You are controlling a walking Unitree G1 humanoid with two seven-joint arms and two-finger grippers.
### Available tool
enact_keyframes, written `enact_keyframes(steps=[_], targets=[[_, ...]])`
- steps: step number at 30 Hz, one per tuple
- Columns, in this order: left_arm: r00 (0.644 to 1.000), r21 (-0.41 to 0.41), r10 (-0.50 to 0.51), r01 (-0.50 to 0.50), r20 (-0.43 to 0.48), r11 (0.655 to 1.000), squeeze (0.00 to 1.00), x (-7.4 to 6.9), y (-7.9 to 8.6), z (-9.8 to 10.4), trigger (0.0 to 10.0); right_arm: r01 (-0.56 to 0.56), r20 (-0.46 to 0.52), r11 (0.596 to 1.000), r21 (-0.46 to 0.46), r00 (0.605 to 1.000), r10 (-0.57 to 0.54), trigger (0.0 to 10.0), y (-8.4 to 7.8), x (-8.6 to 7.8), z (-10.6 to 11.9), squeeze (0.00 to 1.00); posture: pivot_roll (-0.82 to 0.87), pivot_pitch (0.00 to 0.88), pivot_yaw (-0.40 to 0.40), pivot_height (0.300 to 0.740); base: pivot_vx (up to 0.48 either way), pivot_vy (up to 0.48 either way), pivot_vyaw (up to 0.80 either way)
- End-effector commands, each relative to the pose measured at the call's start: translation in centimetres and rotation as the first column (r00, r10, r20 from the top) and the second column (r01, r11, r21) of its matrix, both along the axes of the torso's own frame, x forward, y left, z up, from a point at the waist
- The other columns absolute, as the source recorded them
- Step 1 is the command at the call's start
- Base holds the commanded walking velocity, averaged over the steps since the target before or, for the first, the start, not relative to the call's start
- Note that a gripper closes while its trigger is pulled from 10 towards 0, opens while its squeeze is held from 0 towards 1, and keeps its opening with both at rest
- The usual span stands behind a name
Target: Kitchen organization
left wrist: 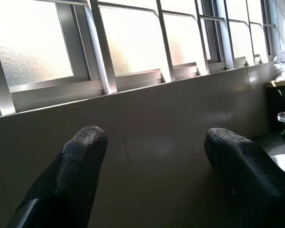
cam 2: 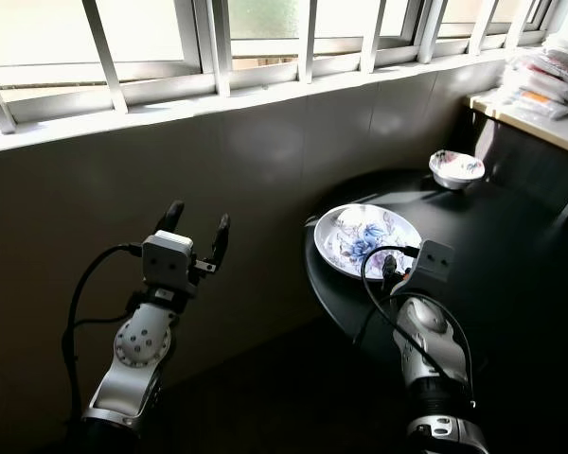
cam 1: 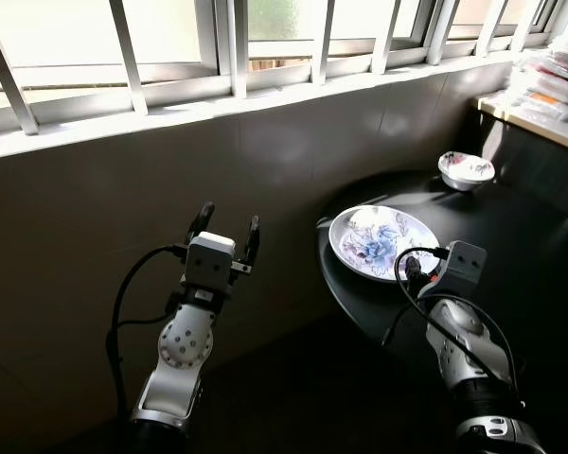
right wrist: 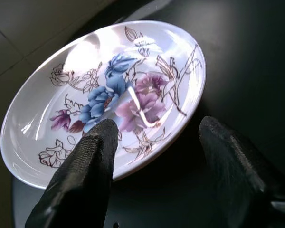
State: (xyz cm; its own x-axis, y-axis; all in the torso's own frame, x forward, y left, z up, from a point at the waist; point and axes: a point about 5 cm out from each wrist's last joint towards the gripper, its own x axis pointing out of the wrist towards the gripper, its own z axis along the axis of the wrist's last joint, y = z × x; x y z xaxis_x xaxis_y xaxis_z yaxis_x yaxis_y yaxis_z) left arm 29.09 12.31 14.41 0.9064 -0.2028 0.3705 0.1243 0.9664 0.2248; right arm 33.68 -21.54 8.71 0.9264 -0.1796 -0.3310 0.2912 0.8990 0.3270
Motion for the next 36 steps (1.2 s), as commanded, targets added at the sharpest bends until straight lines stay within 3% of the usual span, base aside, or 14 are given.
enact_keyframes(steps=[1, 7, 14, 18, 26, 32, 33, 34, 35, 36], targets=[[1.000, 0.007, 0.004, -0.004, 0.004, 1.000, 0.00, 0.1, 0.1, 0.1, 10.0, -0.012, -0.029, 0.997, 0.070, 0.999, 0.014, 10.0, -0.1, 0.2, -0.4, 0.00, 0.03, 0.000, -0.037, 0.740, 0.000, 0.000, 0.00], [1.000, 0.012, 0.002, -0.002, 0.003, 1.000, 0.00, 0.2, 0.1, 0.1, 10.0, -0.033, -0.051, 0.984, 0.175, 0.998, 0.042, 10.0, 0.1, 0.9, -0.7, 0.00, 0.03, 0.000, -0.033, 0.740, 0.000, 0.000, 0.00], [1.000, 0.018, 0.001, -0.001, 0.005, 1.000, 0.00, 0.3, 0.0, 0.1, 10.0, 0.029, -0.069, 0.960, 0.279, 0.998, -0.010, 10.0, -0.7, 1.4, -0.8, 0.00, 0.04, 0.000, -0.032, 0.740, 0.000, 0.000, 0.00], [1.000, 0.025, 0.003, -0.003, 0.003, 1.000, 0.00, 0.2, 0.1, 0.0, 10.0, 0.107, -0.097, 0.922, 0.372, 0.992, -0.077, 10.0, -1.6, 1.4, -1.0, 0.00, 0.04, 0.000, -0.031, 0.740, 0.000, 0.000, 0.00], [1.000, 0.031, 0.004, -0.004, -0.002, 1.000, 0.00, 0.2, 0.1, -0.1, 10.0, 0.253, -0.162, 0.849, 0.463, 0.966, -0.199, 10.0, -3.6, 0.9, -1.3, 0.00, 0.04, 0.000, -0.030, 0.740, 0.000, 0.000, 0.00], [1.000, 0.036, 0.002, -0.002, -0.009, 0.999, 0.00, 0.2, 0.1, -0.3, 10.0, 0.283, -0.191, 0.840, 0.464, 0.957, -0.217, 10.0, -4.1, 0.9, -1.3, 0.00, 0.04, 0.000, -0.027, 0.740, 0.000, 0.000, 0.00], [1.000, 0.036, 0.002, -0.002, -0.010, 0.999, 0.00, 0.2, 0.1, -0.3, 10.0, 0.289, -0.194, 0.839, 0.460, 0.955, -0.223, 4.3, -4.2, 0.9, -1.2, 0.00, 0.04, 0.000, -0.027, 0.740, 0.000, 0.000, 0.00], [1.000, 0.037, 0.003, -0.003, -0.010, 0.999, 0.00, 0.2, 0.1, -0.3, 10.0, 0.294, -0.196, 0.839, 0.457, 0.954, -0.227, 3.1, -4.2, 0.9, -1.2, 0.00, 0.04, 0.000, -0.029, 0.740, 0.000, 0.000, 0.00], [1.000, 0.037, 0.004, -0.004, -0.010, 0.999, 0.00, 0.2, 0.2, -0.3, 10.0, 0.298, -0.198, 0.837, 0.458, 0.953, -0.231, 3.5, -4.3, 1.0, -1.0, 0.00, 0.04, 0.000, -0.030, 0.740, 0.000, 0.000, 0.00], [1.000, 0.038, 0.005, -0.005, -0.010, 0.999, 0.00, 0.1, 0.2, -0.3, 10.0, 0.301, -0.190, 0.834, 0.463, 0.952, -0.238, 1.4, -4.3, 1.1, -0.8, 0.00, 0.04, 0.000, -0.030, 0.740, 0.000, 0.000, 0.00]])
